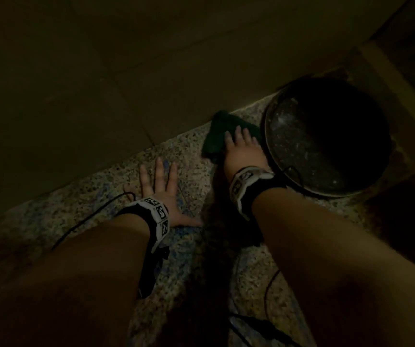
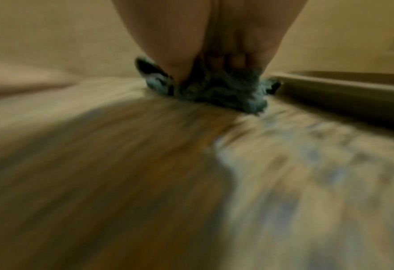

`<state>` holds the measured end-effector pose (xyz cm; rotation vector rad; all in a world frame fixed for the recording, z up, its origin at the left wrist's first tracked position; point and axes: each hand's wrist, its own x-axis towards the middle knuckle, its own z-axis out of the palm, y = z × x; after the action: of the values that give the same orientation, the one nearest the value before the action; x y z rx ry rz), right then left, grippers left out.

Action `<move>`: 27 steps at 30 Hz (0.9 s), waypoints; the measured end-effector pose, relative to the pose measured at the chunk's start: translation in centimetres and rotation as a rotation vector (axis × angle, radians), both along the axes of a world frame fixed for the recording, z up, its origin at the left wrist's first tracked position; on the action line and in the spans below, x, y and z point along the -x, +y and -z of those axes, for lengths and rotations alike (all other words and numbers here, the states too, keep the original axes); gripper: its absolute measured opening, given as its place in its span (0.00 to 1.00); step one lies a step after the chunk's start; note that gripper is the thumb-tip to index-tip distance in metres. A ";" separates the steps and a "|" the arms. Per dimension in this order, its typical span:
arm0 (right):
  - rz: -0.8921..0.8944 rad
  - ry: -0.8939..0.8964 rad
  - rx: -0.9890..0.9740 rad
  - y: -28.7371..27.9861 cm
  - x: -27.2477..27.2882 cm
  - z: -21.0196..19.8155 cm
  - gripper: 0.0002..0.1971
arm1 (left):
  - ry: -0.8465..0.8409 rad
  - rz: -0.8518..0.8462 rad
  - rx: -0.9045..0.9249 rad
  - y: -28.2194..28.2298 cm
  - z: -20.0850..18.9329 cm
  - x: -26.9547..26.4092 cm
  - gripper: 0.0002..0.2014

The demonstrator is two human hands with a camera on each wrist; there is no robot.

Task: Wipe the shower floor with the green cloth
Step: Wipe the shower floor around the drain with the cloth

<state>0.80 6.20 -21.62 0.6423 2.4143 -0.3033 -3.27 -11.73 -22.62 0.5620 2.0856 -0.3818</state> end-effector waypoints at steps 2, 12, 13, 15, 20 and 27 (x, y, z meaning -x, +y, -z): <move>0.037 -0.005 -0.017 1.8 0.3 -0.4 0.31 | -0.017 -0.008 0.002 -0.1 0.0 0.0 0.71; -0.063 -0.089 0.063 0.7 -2.0 -0.3 0.31 | -0.032 -0.004 0.013 0.1 -0.8 0.0 0.70; -0.082 -0.089 0.056 1.0 -1.6 -0.4 0.31 | -0.030 -0.004 0.009 0.1 -0.7 0.0 0.70; -0.076 -0.076 0.043 1.4 -0.4 -0.6 0.32 | -0.023 -0.004 0.014 0.0 -0.7 0.0 0.70; 0.068 -0.083 0.046 1.3 3.0 -1.2 0.31 | -0.003 0.004 0.025 0.2 -0.8 -0.2 0.69; -0.134 -0.153 0.096 1.1 -0.5 -0.9 0.37 | -0.022 -0.005 0.038 0.4 -1.0 0.0 0.70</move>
<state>1.25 7.33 -20.70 0.4424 2.2681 -0.3010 -3.25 -11.37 -21.66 0.5361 2.0538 -0.4099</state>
